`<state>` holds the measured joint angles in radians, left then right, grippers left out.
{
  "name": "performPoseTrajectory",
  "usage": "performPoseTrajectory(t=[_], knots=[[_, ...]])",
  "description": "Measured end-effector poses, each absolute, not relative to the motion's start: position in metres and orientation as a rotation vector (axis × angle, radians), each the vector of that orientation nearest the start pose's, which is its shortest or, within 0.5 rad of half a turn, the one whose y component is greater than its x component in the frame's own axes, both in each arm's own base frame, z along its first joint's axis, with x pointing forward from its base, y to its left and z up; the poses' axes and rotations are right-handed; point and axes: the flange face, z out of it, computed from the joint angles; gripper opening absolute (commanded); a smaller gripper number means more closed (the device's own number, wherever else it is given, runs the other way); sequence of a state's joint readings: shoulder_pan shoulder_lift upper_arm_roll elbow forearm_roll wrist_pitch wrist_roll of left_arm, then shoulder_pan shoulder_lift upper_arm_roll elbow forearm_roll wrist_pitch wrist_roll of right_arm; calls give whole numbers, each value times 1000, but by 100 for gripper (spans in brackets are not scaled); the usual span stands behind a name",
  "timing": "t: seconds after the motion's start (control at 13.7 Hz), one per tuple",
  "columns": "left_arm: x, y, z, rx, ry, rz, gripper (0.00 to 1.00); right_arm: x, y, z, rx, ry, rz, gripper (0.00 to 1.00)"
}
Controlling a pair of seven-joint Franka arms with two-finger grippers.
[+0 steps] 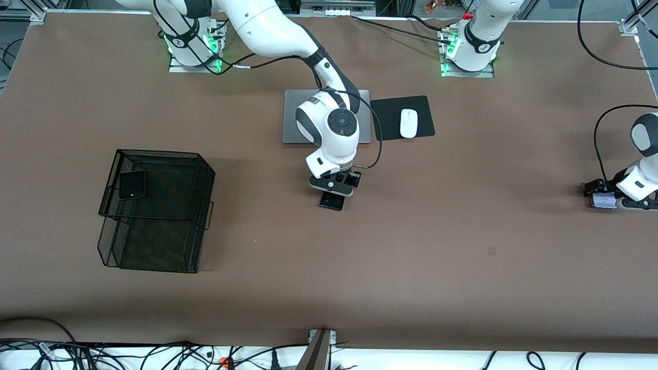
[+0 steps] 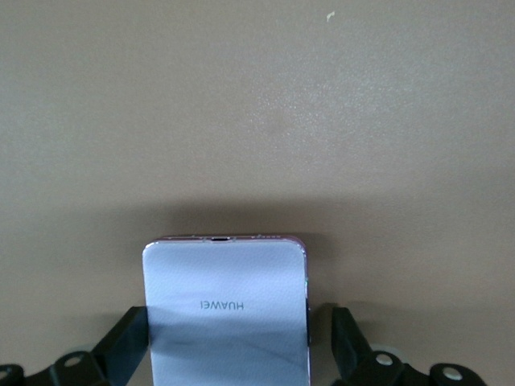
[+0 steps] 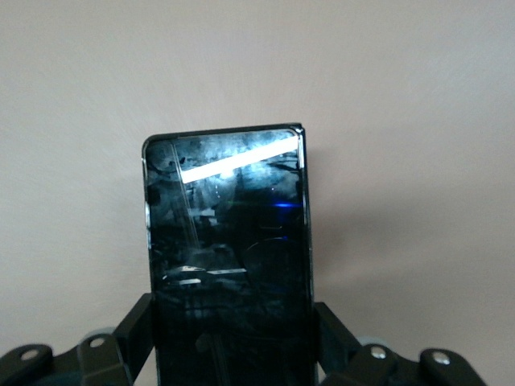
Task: Place phones with both arms
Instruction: 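Lower the tall black phone into the basket with the right gripper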
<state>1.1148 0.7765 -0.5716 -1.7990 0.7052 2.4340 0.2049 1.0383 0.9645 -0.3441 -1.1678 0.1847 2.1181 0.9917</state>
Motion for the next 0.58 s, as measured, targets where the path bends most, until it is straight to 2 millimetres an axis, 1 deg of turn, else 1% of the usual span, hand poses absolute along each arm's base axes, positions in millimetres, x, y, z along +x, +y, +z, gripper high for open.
performPoseTrajectory(t=[0.07,0.15,0.22,0.29,0.37,0.44,0.58], knots=[[541,359,169,-3061,96,-30,100,536,550,255,-3183,368,-170,0],[539,360,167,-3063,92,-26,95,544,541,285,-3194,333,-155,0],[538,361,165,-3064,90,-23,75,553,526,312,-3208,296,-125,0],[538,361,164,-3065,88,-24,58,564,504,335,-3229,260,-79,0],[538,361,164,-3065,88,-25,48,575,477,354,-3249,222,-35,0],[539,360,165,-3064,91,-29,46,587,444,369,-3262,185,-1,0],[545,355,170,-3064,106,-40,46,604,368,386,-3279,112,64,0]])
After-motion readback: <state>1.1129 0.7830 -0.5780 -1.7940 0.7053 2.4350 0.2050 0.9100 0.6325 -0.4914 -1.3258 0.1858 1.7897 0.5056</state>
